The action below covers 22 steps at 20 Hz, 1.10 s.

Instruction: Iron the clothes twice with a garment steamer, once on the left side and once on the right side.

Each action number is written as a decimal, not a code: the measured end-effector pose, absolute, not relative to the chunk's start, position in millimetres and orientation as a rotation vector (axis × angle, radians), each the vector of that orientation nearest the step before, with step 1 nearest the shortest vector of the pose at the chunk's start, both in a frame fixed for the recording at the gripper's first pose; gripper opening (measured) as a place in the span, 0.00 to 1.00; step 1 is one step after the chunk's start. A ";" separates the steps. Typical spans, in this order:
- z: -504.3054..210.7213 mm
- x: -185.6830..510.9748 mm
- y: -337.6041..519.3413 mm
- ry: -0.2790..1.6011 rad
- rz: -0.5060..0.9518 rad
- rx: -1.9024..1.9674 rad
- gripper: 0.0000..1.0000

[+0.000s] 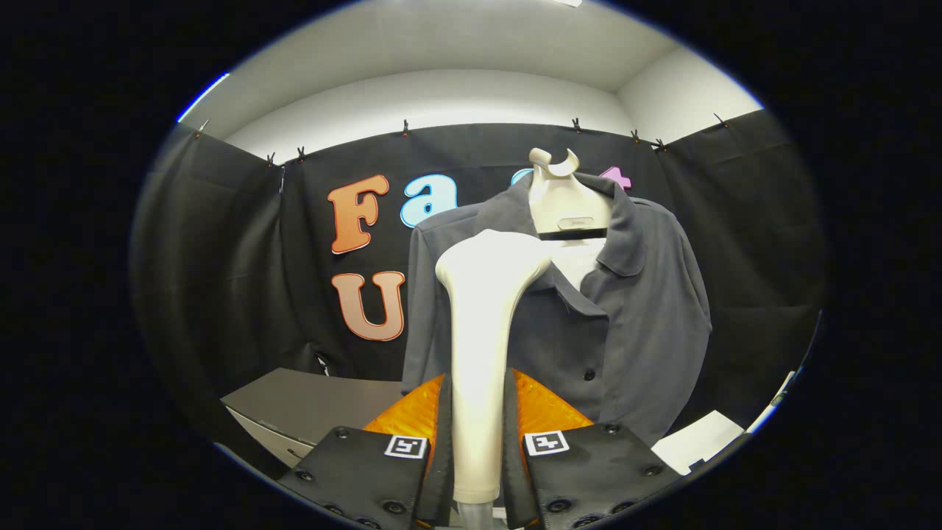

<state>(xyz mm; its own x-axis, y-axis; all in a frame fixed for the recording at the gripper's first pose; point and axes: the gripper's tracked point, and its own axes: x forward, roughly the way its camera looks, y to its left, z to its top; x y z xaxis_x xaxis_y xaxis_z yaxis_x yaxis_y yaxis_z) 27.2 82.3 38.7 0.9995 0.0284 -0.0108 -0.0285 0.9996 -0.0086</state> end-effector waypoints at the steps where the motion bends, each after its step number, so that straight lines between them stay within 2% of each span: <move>1: 34.0 28.6 77.2 0.021 0.035 -0.001 0.35; 8: 11.7 29.0 70.8 0.033 0.081 -0.015 0.35; 22: -70.5 16.7 48.1 0.177 0.061 -0.016 0.35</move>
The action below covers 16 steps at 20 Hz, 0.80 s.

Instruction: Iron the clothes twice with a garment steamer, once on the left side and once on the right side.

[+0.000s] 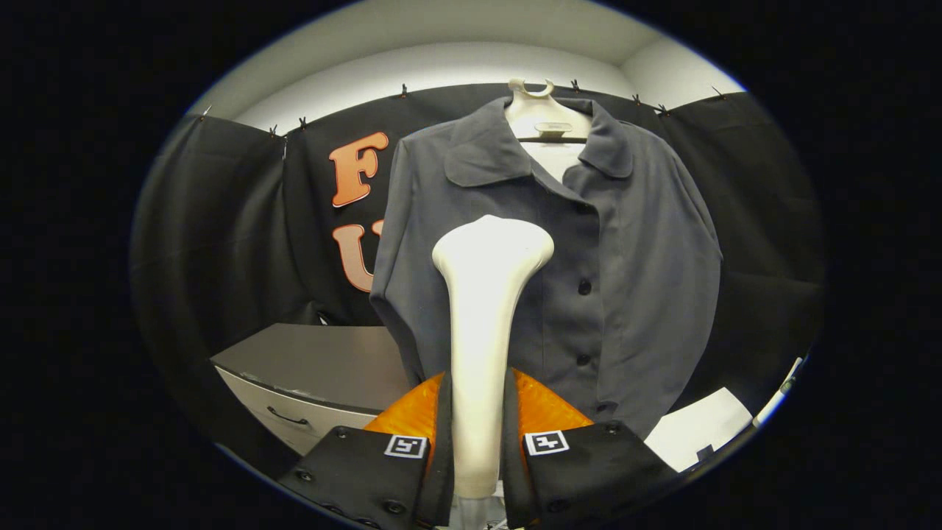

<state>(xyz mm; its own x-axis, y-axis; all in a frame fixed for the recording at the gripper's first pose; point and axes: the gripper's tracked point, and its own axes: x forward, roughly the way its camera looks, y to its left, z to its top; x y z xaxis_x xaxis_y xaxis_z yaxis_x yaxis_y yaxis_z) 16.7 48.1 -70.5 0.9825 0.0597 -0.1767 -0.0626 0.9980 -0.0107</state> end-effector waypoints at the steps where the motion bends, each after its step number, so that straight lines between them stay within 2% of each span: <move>1: -77.3 16.6 46.4 0.189 0.058 -0.017 0.35; 16: -170.0 6.5 22.9 0.370 0.022 -0.004 0.35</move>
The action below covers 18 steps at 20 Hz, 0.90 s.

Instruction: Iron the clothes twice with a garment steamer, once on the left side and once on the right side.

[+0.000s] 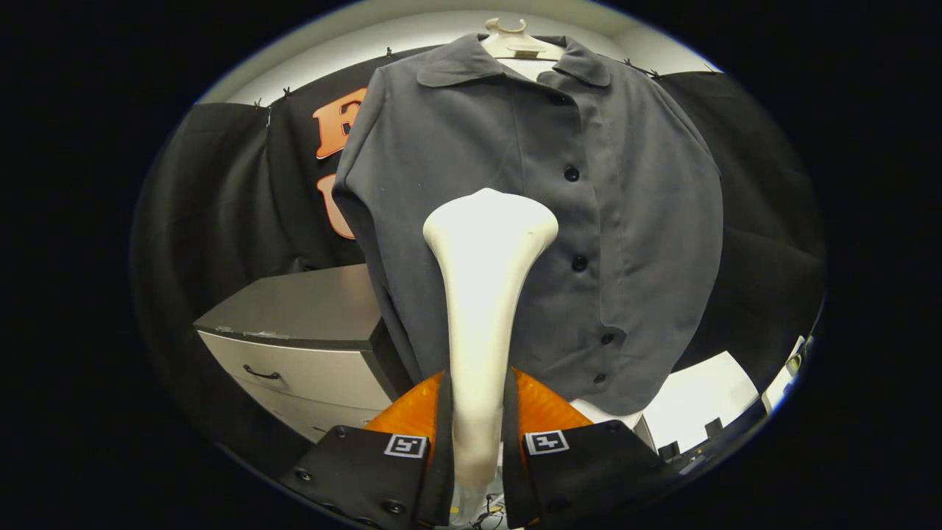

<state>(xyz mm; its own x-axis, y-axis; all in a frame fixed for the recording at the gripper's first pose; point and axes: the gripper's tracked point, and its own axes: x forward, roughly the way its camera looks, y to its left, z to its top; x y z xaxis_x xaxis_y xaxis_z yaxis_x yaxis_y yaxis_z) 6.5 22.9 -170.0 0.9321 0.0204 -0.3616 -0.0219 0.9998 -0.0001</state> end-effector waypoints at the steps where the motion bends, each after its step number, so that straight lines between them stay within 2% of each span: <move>1: -175.7 4.8 21.0 0.381 0.018 -0.003 0.35; 18: -264.1 -13.4 2.1 0.554 -0.022 0.012 0.35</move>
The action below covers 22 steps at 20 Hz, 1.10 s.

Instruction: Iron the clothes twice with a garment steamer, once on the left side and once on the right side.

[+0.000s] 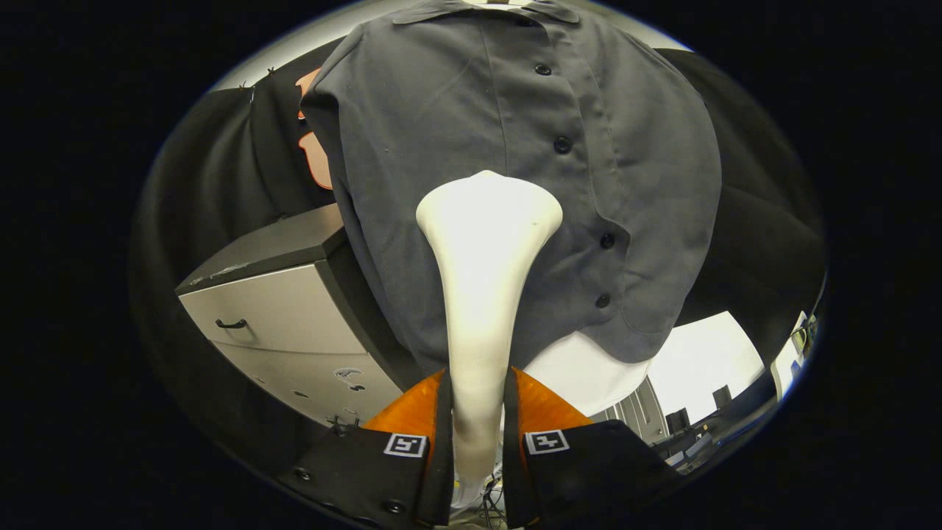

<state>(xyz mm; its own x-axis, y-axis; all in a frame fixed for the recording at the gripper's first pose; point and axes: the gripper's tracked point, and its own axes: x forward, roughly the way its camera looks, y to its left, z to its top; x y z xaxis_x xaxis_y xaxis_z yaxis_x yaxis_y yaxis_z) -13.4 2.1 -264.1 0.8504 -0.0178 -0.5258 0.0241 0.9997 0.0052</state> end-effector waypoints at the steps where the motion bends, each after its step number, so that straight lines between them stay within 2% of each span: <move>1: -267.3 -14.9 1.0 0.560 -0.025 0.014 0.35; 11: -271.7 -35.7 -2.1 0.587 -0.067 0.027 0.35; 22: -210.0 -67.5 -0.9 0.513 -0.089 0.070 0.35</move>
<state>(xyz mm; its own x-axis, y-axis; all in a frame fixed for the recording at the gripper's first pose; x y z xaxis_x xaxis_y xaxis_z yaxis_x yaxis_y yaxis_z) -67.5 -0.9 -210.0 0.8674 -0.0677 -0.4929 0.1028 0.9937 0.0444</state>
